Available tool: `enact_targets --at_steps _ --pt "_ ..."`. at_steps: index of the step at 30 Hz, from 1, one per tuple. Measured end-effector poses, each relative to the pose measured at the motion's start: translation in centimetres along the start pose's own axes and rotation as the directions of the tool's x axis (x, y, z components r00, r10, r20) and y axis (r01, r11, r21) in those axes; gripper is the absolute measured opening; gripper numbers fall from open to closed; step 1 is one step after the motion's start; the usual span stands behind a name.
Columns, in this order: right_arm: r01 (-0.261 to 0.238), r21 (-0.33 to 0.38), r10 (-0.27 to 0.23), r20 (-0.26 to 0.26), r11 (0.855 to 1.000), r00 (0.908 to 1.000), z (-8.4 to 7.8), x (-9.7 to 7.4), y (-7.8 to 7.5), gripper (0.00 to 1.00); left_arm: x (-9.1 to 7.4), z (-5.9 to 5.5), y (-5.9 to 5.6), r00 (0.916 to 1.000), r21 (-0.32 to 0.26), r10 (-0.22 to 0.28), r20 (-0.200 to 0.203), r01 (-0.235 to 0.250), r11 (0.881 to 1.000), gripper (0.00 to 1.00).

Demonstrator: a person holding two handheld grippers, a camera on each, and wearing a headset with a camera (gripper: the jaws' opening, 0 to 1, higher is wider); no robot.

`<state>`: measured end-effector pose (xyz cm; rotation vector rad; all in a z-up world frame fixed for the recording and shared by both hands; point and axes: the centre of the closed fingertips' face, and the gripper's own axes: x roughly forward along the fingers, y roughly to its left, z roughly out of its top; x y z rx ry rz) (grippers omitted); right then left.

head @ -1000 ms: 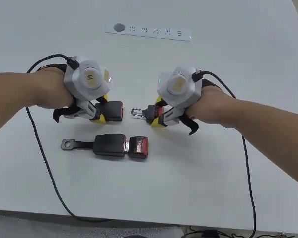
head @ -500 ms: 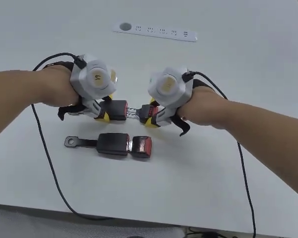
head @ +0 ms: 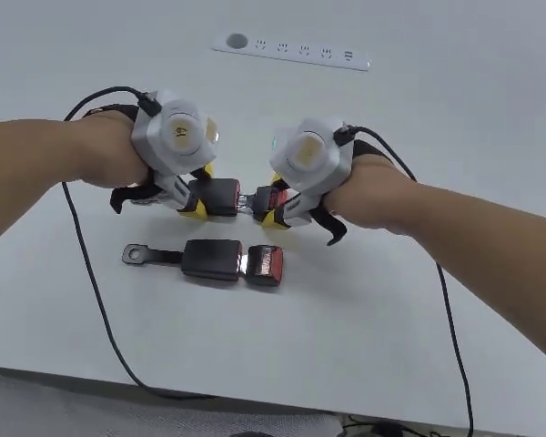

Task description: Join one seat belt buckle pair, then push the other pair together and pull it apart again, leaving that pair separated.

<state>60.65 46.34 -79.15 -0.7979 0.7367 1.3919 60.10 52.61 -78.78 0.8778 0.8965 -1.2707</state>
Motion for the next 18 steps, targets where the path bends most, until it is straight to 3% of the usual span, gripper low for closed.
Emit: enact_targets --at_steps 13,18 --pt "-0.028 -0.021 0.027 -0.011 0.999 0.9996 0.4 0.4 -0.3 0.31 -0.3 0.3 -0.3 0.9998 -0.002 -0.017 0.011 0.017 1.000 0.32" --pt "-0.032 -0.026 0.032 -0.012 0.999 0.9994 1.5 1.2 -0.3 0.31 -0.3 0.4 -0.4 0.9997 0.012 -0.024 0.001 0.024 1.000 0.32"
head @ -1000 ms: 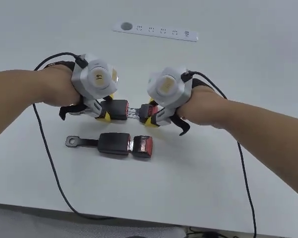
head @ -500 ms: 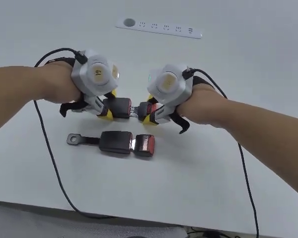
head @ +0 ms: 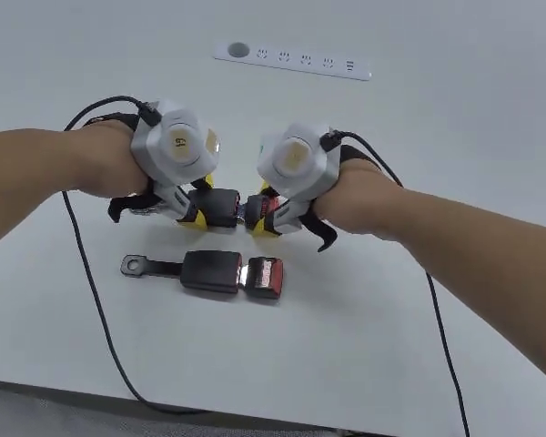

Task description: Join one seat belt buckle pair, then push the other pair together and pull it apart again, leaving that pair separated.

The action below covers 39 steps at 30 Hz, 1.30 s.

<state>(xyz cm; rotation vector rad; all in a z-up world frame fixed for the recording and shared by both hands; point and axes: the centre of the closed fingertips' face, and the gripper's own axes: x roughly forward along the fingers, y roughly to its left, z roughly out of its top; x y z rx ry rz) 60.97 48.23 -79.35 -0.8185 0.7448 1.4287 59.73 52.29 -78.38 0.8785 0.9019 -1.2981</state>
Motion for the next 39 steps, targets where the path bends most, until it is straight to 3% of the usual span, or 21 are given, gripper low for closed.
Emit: enact_targets --at_steps 19,39 --pt "-0.004 0.016 0.004 0.016 1.000 0.9999 0.1 0.4 0.3 0.32 0.8 -1.1 0.9 0.9999 -0.025 0.003 -0.014 -0.003 1.000 0.32" --pt "0.006 0.013 -0.006 0.006 1.000 1.0000 -0.4 -0.2 0.5 0.32 0.9 -1.5 1.1 0.9999 -0.055 0.010 -0.005 -0.010 0.998 0.32"
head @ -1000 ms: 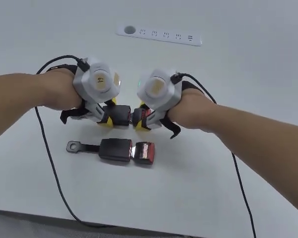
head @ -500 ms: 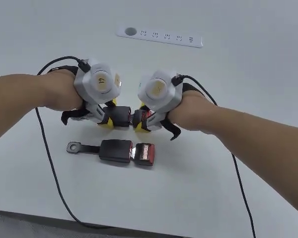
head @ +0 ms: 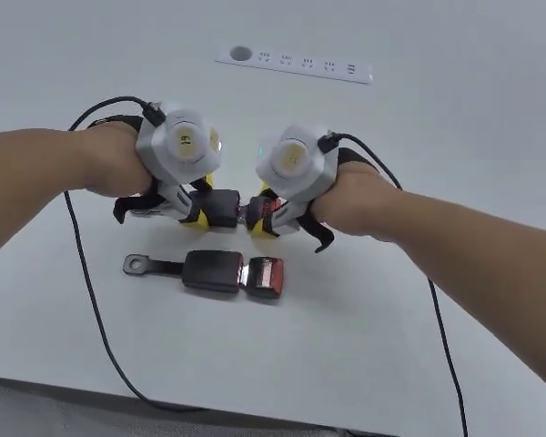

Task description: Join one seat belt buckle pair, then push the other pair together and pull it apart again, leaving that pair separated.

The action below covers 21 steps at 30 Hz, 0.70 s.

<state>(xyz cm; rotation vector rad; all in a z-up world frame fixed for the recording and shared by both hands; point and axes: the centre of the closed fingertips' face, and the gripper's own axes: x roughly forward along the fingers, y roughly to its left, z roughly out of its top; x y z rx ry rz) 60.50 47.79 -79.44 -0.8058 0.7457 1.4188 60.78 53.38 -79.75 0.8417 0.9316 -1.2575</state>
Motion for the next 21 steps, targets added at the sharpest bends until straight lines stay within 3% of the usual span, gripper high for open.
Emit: enact_targets --at_steps 11,21 --pt "0.002 0.015 -0.002 -0.005 1.000 1.0000 -0.6 -0.4 -0.2 0.33 -0.1 0.4 -0.3 1.0000 0.007 -0.005 0.005 0.005 1.000 0.33" --pt "0.014 0.062 -0.012 -0.032 0.998 0.9994 -4.1 -2.5 -0.4 0.33 -0.1 0.4 -0.4 1.0000 0.005 -0.004 -0.008 0.004 1.000 0.33"
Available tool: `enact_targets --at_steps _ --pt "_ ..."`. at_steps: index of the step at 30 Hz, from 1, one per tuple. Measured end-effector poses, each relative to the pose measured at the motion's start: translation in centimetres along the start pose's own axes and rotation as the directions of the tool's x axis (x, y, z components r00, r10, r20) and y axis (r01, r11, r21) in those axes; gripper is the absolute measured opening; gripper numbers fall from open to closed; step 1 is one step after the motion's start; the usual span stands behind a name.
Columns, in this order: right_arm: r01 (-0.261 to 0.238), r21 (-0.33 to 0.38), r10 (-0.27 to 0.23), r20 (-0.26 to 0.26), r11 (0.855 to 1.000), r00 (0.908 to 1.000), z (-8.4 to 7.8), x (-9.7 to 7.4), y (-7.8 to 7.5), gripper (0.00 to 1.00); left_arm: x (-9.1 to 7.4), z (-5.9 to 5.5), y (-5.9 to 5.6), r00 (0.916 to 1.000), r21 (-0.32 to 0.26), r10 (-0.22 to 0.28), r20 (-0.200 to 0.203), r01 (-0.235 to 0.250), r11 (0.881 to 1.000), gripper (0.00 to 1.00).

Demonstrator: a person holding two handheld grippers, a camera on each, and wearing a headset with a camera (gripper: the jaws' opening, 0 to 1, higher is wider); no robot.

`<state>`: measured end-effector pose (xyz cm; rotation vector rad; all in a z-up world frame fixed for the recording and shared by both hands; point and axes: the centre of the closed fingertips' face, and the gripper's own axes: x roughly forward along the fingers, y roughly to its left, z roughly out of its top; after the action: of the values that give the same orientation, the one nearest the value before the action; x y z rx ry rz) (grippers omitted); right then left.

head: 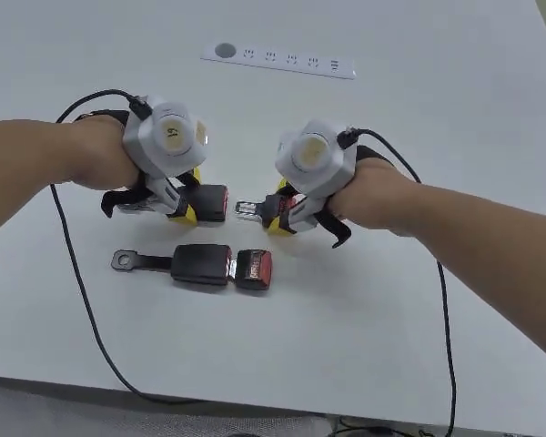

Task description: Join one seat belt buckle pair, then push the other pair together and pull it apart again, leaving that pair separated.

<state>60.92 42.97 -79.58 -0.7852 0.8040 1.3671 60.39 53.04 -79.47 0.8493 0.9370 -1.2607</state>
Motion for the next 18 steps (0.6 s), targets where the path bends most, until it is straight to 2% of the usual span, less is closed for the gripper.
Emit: enact_targets --at_steps 12,18 --pt "0.014 0.006 -0.014 -0.047 1.000 0.9988 -4.1 -2.7 0.5 0.33 -0.2 0.3 -0.3 1.0000 -0.007 0.002 -0.003 -0.002 1.000 0.33" --pt "0.022 0.049 -0.019 -0.055 0.999 0.9983 -6.1 -4.1 0.3 0.33 -0.2 0.2 -0.1 0.9997 -0.009 0.005 -0.023 -0.005 1.000 0.33"
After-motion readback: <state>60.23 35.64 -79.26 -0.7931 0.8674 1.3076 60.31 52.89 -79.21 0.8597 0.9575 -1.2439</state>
